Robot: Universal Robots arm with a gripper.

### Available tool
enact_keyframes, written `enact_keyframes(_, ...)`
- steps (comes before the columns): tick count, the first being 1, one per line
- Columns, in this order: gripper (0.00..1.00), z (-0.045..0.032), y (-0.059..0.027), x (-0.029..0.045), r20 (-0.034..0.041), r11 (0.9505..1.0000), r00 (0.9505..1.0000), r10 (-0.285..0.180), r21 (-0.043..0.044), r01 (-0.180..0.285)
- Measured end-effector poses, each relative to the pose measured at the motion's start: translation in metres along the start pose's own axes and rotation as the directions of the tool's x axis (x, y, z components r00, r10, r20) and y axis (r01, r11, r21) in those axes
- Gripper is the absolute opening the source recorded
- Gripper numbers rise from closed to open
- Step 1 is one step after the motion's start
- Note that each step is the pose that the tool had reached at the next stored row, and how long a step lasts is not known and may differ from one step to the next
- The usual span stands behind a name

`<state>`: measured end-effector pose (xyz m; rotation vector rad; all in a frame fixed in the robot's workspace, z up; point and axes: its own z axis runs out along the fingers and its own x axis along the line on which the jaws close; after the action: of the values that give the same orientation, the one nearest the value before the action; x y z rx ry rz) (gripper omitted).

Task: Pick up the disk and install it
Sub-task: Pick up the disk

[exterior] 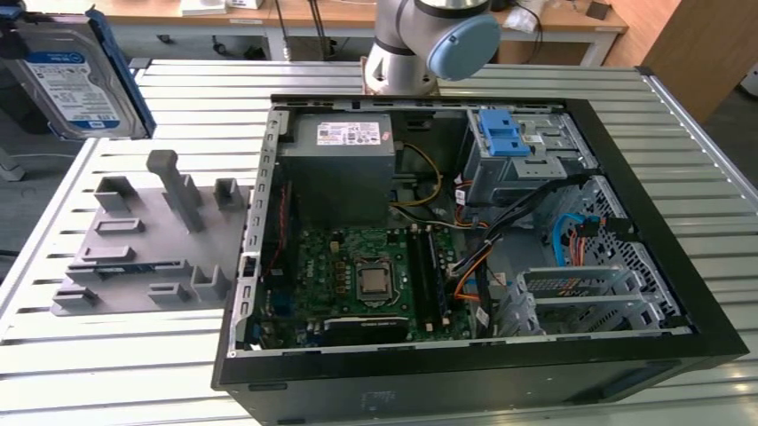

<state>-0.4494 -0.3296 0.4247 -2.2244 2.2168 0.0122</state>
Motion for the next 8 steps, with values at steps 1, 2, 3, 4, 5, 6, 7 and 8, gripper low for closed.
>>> enact_keyframes(1,0.36,-0.0007,0.0,0.0,0.0,1.0,1.0,0.0,0.0,0.0)
enact_keyframes(2,0.36,-0.0015,0.0,0.0,0.0001,1.0,1.0,0.0,0.0001,0.0)
enact_keyframes(3,0.36,-0.0022,0.0,0.0,0.0001,1.0,1.0,0.0,0.0001,0.0)
enact_keyframes(4,0.36,-0.003,0.0,0.0,0.0001,1.0,1.0,0.0,0.0001,0.0)
enact_keyframes(5,0.36,-0.0037,0.0,0.0,0.0,1.0,1.0,0.0,0.0001,0.0)
enact_keyframes(6,0.36,-0.0044,0.0,0.0,0.0001,1.0,1.0,0.0,0.0,0.0)
enact_keyframes(7,0.36,-0.005,0.0,0.0,0.0,1.0,1.0,0.0,0.0,0.0)
enact_keyframes(8,0.36,-0.0055,0.0,0.0,0.0001,1.0,1.0,0.0,0.0,0.0)
